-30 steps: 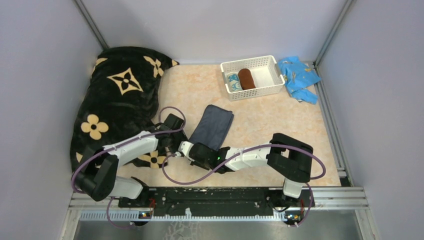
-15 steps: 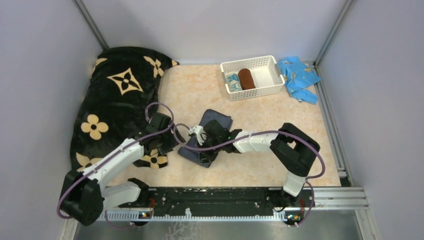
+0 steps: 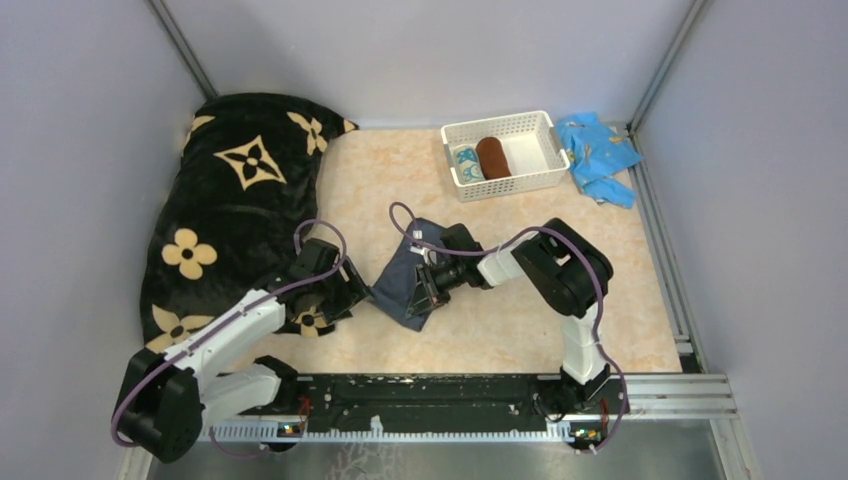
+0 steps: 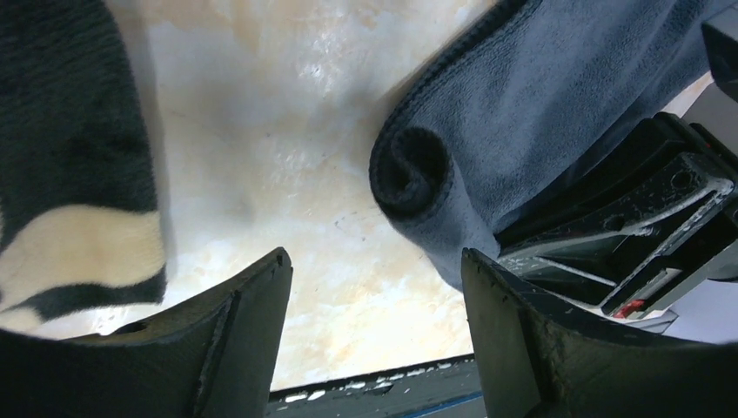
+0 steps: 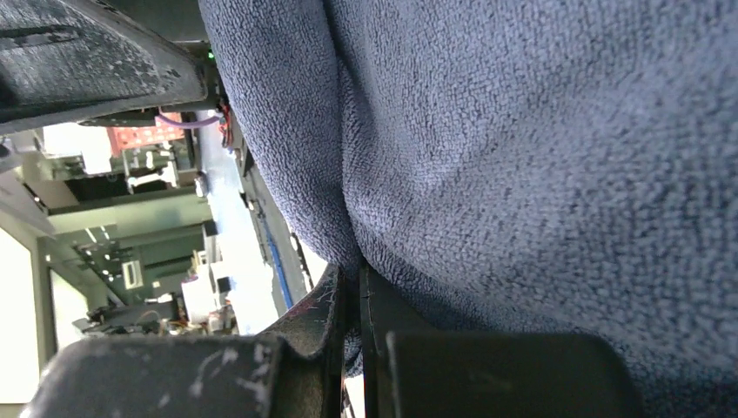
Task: Roll the towels
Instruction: Roll the towel at the center of the board.
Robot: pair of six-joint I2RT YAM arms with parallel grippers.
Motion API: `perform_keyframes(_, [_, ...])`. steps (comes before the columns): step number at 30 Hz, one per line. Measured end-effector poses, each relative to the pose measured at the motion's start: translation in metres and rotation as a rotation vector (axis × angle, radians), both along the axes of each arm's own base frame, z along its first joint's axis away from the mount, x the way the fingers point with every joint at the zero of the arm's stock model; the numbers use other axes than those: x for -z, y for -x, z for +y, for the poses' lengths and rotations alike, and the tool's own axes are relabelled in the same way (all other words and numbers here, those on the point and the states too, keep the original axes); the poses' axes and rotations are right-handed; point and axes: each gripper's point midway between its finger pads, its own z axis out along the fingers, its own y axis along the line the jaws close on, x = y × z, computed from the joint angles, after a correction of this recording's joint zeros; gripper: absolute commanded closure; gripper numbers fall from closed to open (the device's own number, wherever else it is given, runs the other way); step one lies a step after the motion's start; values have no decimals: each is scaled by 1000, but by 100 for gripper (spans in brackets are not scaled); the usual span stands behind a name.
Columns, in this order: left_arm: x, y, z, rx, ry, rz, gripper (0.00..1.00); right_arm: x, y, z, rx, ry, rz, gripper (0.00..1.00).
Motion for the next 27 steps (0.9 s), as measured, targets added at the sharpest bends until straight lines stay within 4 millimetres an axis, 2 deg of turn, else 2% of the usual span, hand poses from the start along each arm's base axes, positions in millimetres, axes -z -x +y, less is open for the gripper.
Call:
perform_keyframes(7, [16, -9, -12, 15, 17, 35, 25, 0, 0, -2, 9, 3, 41, 100])
perform_keyframes(12, [28, -15, -14, 10, 4, 54, 34, 1, -2, -3, 17, 9, 41, 100])
perform_keyframes(15, [30, -23, -20, 11, 13, 56, 37, -1, -4, -5, 26, 22, 18, 93])
perform_keyframes(19, [31, -33, -26, 17, 21, 54, 42, -9, -11, -11, 52, 56, -81, 77])
perform_keyframes(23, [33, -34, -28, 19, 22, 57, 43, -31, -19, -22, 82, 92, -256, 62])
perform_keyframes(27, [33, -34, -28, 19, 23, 58, 43, -58, -23, -24, 80, 144, -518, 53])
